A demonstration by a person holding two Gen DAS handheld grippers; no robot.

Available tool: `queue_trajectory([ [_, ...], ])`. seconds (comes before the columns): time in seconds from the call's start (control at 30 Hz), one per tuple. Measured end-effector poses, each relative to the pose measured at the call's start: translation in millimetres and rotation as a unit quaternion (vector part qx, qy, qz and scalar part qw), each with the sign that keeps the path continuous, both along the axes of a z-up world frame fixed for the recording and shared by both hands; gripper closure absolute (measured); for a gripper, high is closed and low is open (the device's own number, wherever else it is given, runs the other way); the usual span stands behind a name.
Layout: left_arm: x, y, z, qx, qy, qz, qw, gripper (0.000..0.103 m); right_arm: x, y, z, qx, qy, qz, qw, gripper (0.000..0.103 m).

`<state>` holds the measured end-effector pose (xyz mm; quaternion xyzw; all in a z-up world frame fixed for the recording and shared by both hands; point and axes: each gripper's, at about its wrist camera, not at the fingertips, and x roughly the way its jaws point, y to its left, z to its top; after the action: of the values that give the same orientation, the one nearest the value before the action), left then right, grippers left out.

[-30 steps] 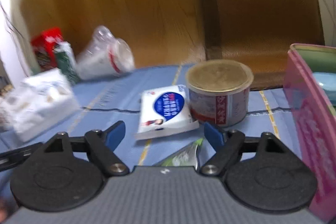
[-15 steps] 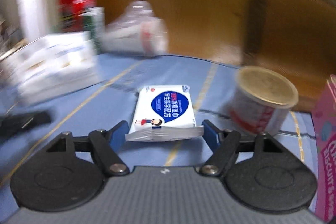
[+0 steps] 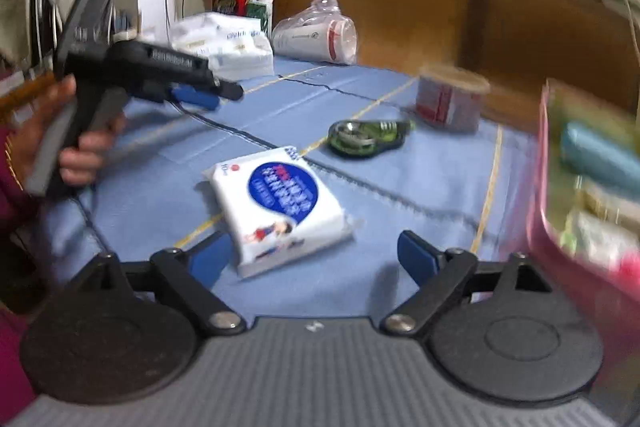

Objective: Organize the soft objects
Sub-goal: 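Grasp the white wet-wipes pack with the right gripper, then lower the wet-wipes pack into the pink tin and open the gripper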

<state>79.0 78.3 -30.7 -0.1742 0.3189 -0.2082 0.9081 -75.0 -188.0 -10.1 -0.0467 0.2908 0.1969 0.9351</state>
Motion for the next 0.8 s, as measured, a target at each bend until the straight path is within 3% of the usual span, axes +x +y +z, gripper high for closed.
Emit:
queue_trajectory([
  [0.1,-16.0,-16.3,4.3,-0.02,0.016,-0.047,0.9986,0.055,-4.4,5.6,-2.7,0.019,0.001,0.006,1.0,0.012],
  [0.3,-43.9,-62.8,7.5,0.051,0.015,-0.105,0.993,0.058,0.7,19.7,-10.4,0.01,-0.001,0.008,1.0,0.03],
  [0.33,-48.0,-69.0,7.2,0.06,0.009,-0.115,0.9915,0.059,-0.2,17.4,-12.0,0.013,-0.009,0.004,1.0,0.034],
  [0.4,-56.9,-80.8,7.0,0.07,0.004,-0.141,0.9875,0.062,-4.2,17.3,-13.6,0.024,-0.021,0.001,0.999,0.055],
  [0.43,-60.0,-84.4,8.5,0.075,0.006,-0.137,0.9878,0.061,-5.1,18.8,-13.1,0.024,-0.026,-0.004,0.999,0.06],
  [0.57,-62.0,-84.0,22.3,0.047,0.008,-0.136,0.9896,0.063,-12.0,8.8,-4.9,0.042,-0.05,-0.013,0.998,0.06],
  [0.8,-64.2,-115.4,79.2,0.024,-0.064,-0.158,0.985,0.063,-32.0,-12.5,36.2,0.033,-0.154,-0.057,0.986,0.06],
])
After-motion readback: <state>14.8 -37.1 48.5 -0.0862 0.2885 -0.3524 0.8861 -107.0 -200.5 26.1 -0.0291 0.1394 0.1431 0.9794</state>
